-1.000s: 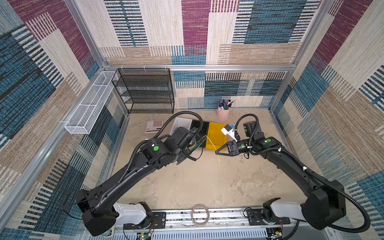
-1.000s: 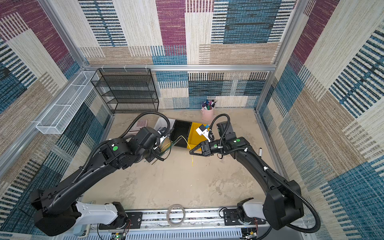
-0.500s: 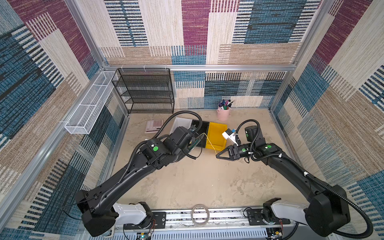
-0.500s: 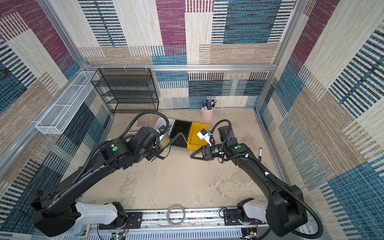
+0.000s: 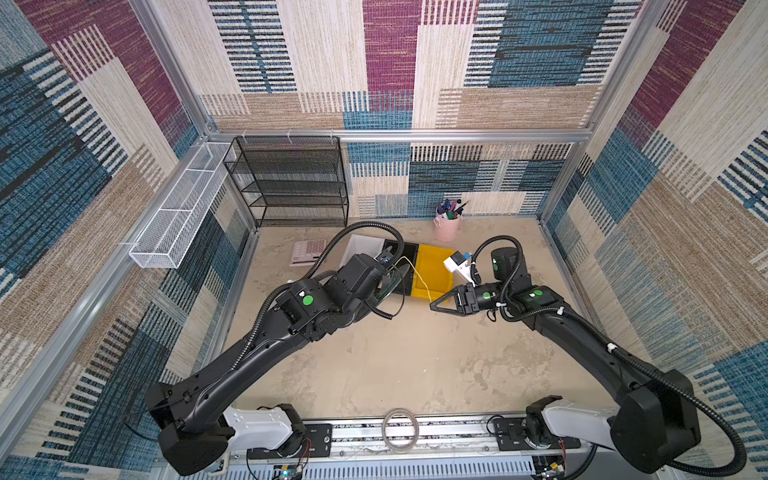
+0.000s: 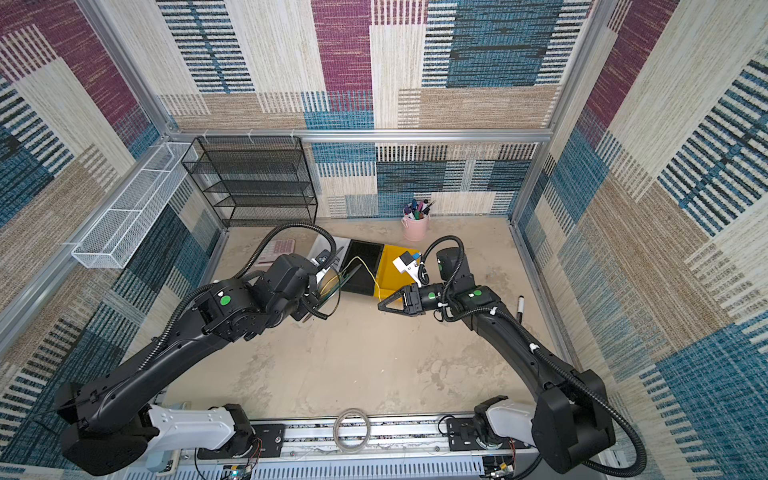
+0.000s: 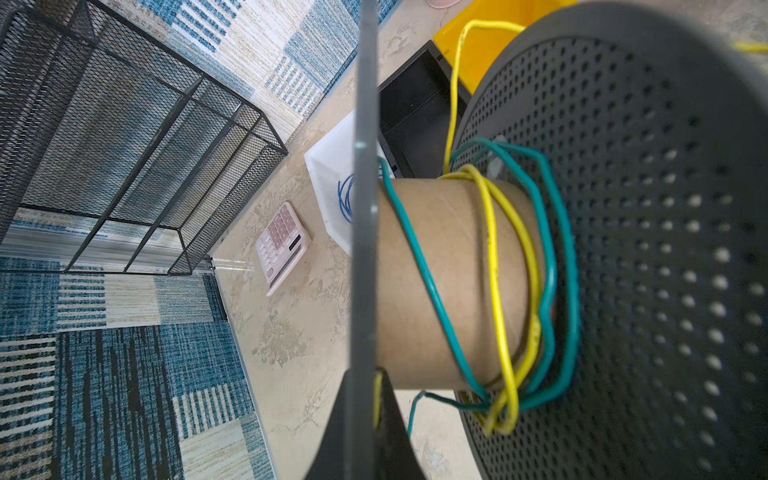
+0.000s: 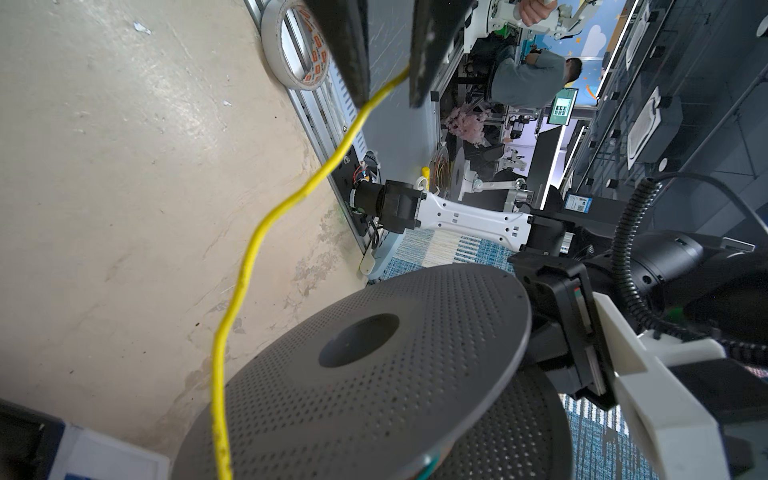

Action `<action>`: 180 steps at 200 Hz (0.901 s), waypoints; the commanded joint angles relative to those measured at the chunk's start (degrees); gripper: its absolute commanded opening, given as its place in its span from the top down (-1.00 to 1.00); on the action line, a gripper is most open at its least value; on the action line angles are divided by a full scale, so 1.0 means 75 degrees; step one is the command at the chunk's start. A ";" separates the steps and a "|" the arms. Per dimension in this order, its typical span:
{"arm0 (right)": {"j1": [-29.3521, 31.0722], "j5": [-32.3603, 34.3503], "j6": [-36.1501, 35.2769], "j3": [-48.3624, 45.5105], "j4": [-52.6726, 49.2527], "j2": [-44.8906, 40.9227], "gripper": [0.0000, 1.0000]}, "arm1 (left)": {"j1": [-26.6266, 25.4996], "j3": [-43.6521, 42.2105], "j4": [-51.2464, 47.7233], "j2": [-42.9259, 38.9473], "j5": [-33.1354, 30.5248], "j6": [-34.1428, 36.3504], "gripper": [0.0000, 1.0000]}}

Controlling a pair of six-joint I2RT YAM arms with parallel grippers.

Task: Wrap the cables
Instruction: 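Hold the cable end beside the spool with the right gripper while left holds spool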

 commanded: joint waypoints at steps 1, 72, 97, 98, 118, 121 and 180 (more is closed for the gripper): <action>0.0016 -0.0175 0.0313 -0.0109 0.0486 0.0036 0.59 | -0.0030 -0.0036 0.0500 -0.0095 -0.0317 -0.0168 1.00; 0.0264 -0.0435 0.0680 -0.0241 0.0929 0.0202 0.89 | -0.0078 -0.0131 0.0794 -0.0274 -0.0594 -0.0023 1.00; 0.0415 -0.0180 0.0864 -0.0362 0.1134 0.0280 1.00 | -0.0122 -0.0206 0.0914 -0.0417 -0.0679 -0.0010 1.00; 0.0415 -0.0170 0.0869 -0.0373 0.1143 0.0267 1.00 | -0.0124 -0.0216 0.0919 -0.0421 -0.0677 -0.0010 1.00; 0.0415 -0.0043 0.1092 -0.0485 0.1466 0.0185 1.00 | -0.0133 -0.0280 0.0940 -0.0477 -0.0667 -0.0001 1.00; 0.0415 -0.0023 0.1041 -0.0456 0.1404 0.0184 1.00 | -0.0136 -0.0290 0.0939 -0.0471 -0.0665 0.0017 1.00; 0.0046 0.1782 -0.1765 0.1053 -0.1698 0.0195 0.29 | -0.0137 0.0411 -0.0024 -0.0104 0.0415 -0.0209 1.00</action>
